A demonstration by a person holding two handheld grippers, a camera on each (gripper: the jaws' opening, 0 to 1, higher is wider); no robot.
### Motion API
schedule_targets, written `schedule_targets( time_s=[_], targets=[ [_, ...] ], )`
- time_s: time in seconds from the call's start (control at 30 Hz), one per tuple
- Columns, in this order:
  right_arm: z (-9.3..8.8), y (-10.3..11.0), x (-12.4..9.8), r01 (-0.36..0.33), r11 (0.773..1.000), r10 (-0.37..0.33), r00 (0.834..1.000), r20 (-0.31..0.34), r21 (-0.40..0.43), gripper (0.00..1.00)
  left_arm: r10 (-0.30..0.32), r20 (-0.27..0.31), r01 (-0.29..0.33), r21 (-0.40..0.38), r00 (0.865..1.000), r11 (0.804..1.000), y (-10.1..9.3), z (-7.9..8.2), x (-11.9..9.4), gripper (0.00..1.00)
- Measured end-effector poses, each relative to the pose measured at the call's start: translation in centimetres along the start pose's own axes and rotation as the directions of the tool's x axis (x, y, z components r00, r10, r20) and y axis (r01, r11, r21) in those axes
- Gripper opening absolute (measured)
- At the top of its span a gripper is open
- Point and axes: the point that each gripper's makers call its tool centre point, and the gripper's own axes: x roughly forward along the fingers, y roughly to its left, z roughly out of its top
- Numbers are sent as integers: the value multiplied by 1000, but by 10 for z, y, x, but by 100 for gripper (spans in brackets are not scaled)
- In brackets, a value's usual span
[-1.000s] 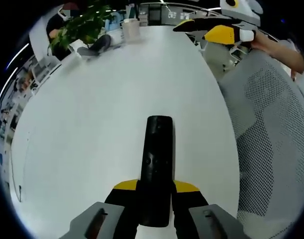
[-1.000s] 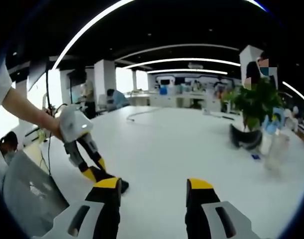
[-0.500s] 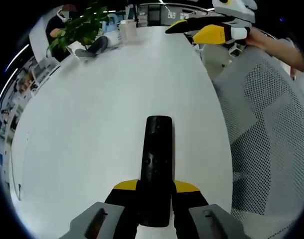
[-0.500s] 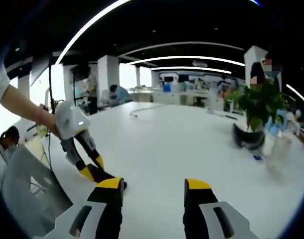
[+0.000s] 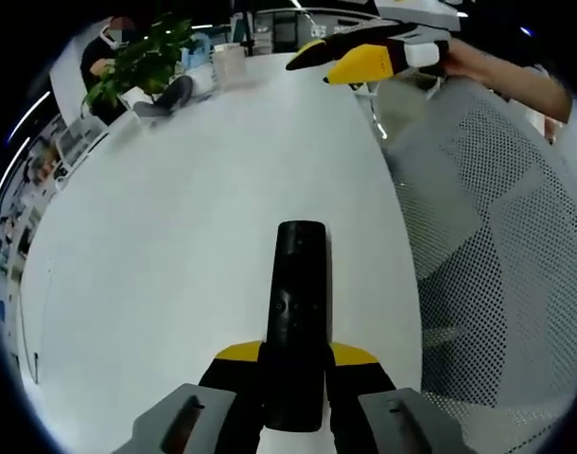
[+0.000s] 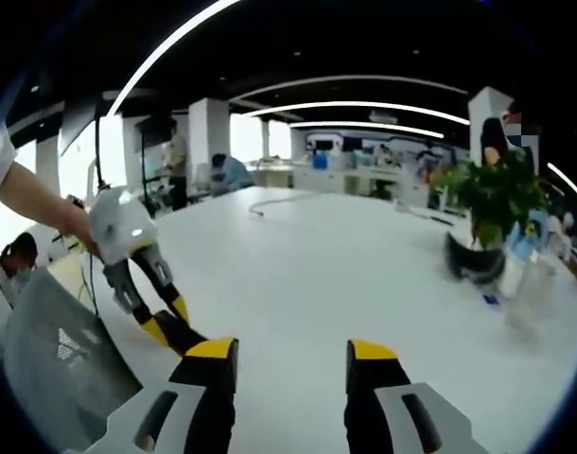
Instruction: Press the specified remote control buttons in sequence, fully releasing each button before pressing the next.
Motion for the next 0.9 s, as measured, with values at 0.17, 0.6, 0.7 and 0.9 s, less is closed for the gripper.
schedule_targets(
  time_s=[0.17,0.6,0.7,0.9],
  targets=[
    [-1,1,0,-1,1000,1,1000,-7,-5,42,-1,1,1,3,1000,1000,-6,0,0,24],
    [-6,9,1,-25,999,23,999,-35,-46,40,-12,-8,12,22,1000,1000,-22,-2,-1,24],
    [-4,7,1,-36,999,36,999,-17,-3,40,-13,-8,13,23,1000,1000,-24,-2,-1,24],
    [-4,9,1,-36,999,36,999,-20,-3,40,-12,-9,12,22,1000,1000,-30,-3,-2,24]
  ],
)
